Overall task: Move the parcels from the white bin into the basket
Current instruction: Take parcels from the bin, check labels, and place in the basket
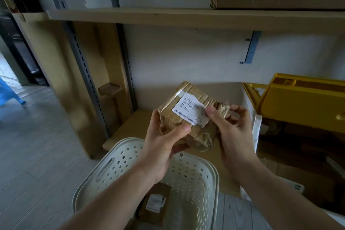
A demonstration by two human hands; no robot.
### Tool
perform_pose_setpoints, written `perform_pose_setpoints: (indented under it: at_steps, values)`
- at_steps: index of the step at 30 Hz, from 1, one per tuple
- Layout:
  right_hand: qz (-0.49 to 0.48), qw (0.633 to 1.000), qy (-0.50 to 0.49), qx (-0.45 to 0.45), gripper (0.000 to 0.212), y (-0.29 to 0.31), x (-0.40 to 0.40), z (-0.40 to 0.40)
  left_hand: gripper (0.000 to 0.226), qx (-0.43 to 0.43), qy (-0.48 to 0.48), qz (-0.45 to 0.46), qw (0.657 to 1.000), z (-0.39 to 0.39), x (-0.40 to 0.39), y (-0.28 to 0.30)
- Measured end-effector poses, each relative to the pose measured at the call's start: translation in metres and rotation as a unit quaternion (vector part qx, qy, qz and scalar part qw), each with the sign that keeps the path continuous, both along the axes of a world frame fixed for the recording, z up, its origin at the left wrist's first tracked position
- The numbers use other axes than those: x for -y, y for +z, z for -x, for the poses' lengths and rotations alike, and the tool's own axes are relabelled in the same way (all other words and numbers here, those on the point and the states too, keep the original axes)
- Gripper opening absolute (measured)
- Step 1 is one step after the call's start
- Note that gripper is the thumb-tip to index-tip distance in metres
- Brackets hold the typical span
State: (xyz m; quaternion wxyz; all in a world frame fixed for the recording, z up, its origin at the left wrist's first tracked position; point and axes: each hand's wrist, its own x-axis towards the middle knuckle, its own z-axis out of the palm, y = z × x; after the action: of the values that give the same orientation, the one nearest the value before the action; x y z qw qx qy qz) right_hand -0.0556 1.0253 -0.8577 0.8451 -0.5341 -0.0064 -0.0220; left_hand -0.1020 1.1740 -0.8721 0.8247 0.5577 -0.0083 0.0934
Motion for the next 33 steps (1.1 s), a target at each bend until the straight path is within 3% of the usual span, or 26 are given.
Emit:
perform_pose_setpoints:
  at_steps: [2, 7, 12, 16, 20, 25, 33]
  values:
    - [-0.001, 1.000, -0.003, -0.019, 0.073, 0.002, -0.002, 0.002, 0.055, -0.013, 0.025, 0.022, 0.999, 0.001, 0.006, 0.000]
    - [0.072, 0.996, 0.059, 0.002, 0.043, -0.004, 0.010, 0.002, 0.050, -0.044, 0.077, 0.101, 0.991, -0.001, 0.003, 0.004]
    - [0.102, 0.987, 0.096, 0.074, 0.054, -0.007, 0.014, 0.005, 0.050, -0.052, 0.154, -0.063, 0.985, 0.000, -0.005, 0.004]
    - [0.104, 0.986, 0.083, 0.105, 0.046, -0.005, 0.016, 0.008, 0.028, -0.009, 0.158, -0.157, 0.975, 0.002, -0.005, 0.002]
    - [0.158, 0.972, 0.060, 0.161, 0.049, 0.001, 0.016, 0.013, 0.049, 0.064, 0.106, -0.176, 0.977, 0.007, -0.004, 0.006]
    - [0.220, 0.949, 0.022, 0.223, 0.063, 0.005, 0.019, 0.017, 0.031, 0.109, 0.100, -0.176, 0.973, 0.010, -0.003, 0.012]
    - [0.190, 0.951, 0.024, 0.244, 0.062, 0.015, 0.024, 0.028, 0.036, 0.165, 0.099, -0.203, 0.960, 0.018, -0.007, 0.020]
